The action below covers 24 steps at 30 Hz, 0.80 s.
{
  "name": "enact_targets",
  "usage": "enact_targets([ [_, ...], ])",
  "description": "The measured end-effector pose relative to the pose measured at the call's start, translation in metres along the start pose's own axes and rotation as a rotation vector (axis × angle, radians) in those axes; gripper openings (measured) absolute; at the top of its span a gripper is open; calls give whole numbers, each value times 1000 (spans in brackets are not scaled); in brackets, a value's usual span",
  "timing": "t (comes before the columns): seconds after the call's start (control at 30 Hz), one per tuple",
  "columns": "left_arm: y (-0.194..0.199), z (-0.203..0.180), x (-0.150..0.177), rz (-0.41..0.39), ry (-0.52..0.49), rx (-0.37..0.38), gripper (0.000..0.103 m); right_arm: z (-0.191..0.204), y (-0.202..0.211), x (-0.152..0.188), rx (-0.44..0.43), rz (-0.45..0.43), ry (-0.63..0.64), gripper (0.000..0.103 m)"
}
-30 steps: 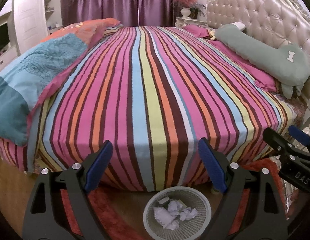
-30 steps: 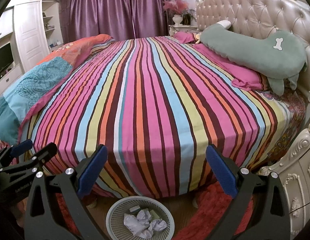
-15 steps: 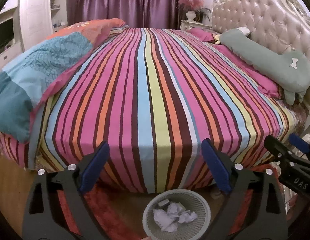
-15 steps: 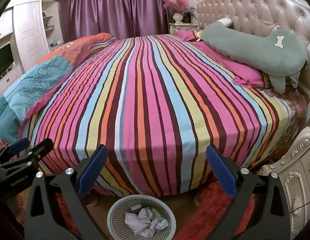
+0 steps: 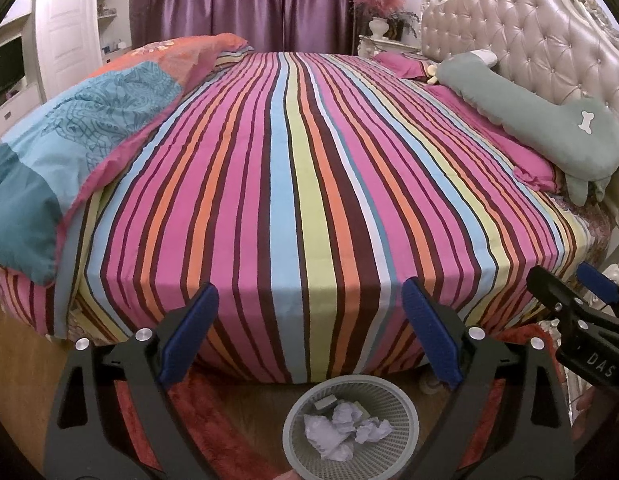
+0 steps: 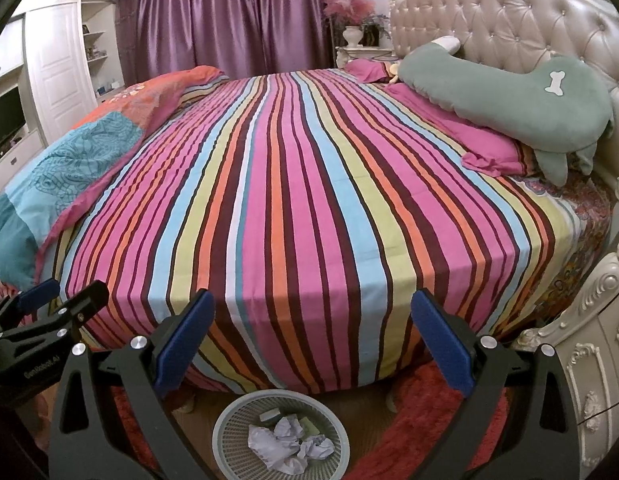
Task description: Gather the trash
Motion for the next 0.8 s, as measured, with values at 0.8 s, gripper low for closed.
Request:
enact_targets([
  [0.8, -64, -5, -12, 99, -32, -1, 90, -14, -49, -5, 53, 95, -38, 94],
])
Point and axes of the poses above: each gripper's, at about its wrist camera, not at the fingertips, and y roughly against the way its jaws point, z to its left, x to its underside, the point moved 6 cm from there along -y, roughly the way its jaws point, and after that the axes turned 4 degrees about z, right-handed, at the moved point
